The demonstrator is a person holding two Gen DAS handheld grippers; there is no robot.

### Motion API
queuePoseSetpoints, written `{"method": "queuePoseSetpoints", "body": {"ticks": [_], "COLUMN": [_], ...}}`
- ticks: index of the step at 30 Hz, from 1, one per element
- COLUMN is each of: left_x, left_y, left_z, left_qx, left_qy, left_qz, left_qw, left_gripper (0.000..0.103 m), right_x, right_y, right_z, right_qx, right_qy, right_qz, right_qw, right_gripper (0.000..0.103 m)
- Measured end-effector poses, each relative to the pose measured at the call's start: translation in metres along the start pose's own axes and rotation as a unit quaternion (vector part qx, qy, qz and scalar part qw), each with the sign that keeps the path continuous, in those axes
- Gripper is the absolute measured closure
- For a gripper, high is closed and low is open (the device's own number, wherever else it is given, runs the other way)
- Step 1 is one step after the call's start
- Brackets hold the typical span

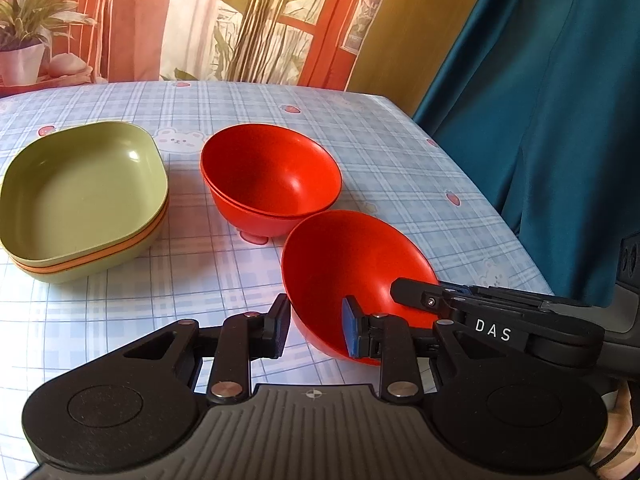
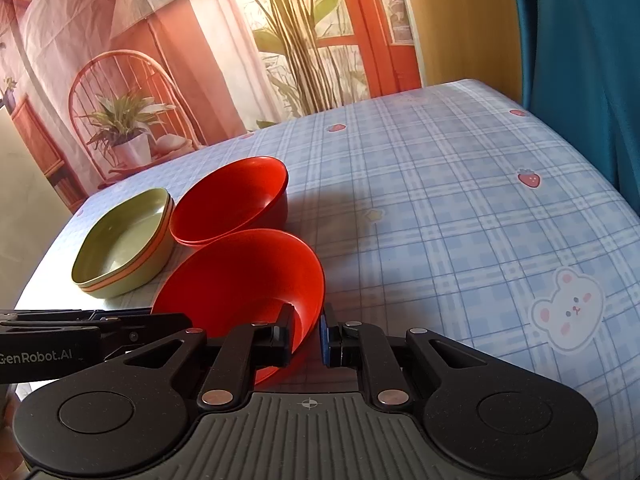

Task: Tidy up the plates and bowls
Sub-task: 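Grasp the third red bowl rim with the left gripper and lift it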

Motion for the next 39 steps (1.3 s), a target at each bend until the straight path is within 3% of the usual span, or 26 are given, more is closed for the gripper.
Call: {"method": "queuePoseSetpoints", "body": {"ticks": [19, 39], "left_x": [-0.015, -0.068], "left_y": [-0.013, 0.005], "left_z": [-0.017, -0.026], "left_qx": [0.017, 0.001], "left_qy": [-0.026, -0.07], "left_qz": [0.011, 0.018], "left_qw": [0.9995, 0.9974], "left_gripper": [0.073, 0.073], "right_x": [-0.019, -0.075], "right_y": [-0.004, 0.023], "right_z": [-0.017, -0.009], "right_qx": [-0.004, -0.031], "right_qy": [-0.024, -0.054], "right_qz": [0.014, -0.005], "right_qw": [1.0, 0.998], "right_gripper": [0.091, 0.09]}}
Point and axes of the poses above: each gripper's, at about its wrist camera, not at the fingertips, and z roughly the way its jaws point, y to its left, x to its underside, the point moved 10 cm from there along z, roughly the way its jaws point, and after that the axes turned 9 degrees about x, right-handed, at the moved point
